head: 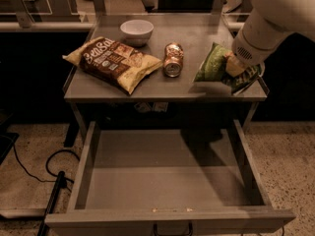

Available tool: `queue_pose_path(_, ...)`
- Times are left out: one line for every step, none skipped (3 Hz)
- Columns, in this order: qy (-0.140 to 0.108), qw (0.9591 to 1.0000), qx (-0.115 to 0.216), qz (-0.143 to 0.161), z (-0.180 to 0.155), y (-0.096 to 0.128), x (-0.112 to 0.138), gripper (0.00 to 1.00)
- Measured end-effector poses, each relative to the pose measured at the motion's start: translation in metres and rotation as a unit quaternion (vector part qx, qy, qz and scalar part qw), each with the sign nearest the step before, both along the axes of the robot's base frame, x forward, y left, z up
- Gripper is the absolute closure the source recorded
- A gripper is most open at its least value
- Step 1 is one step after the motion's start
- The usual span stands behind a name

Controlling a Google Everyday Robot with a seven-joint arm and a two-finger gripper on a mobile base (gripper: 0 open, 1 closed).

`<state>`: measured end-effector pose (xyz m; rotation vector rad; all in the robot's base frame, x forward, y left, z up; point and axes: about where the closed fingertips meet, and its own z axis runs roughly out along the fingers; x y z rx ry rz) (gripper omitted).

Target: Pick green jalapeno chip bag from top drawer and place on counter

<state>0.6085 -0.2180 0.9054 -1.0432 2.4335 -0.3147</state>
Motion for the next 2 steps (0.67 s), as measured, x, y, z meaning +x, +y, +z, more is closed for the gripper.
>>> queue_pose_path(-0.005,0.9998,-0.012,-0.013,0.008,-0.014,0.028,1.00)
queue_pose_path(0.002,0.9995,-0.022,-0.021,0.004,-0.023,0.052,1.00)
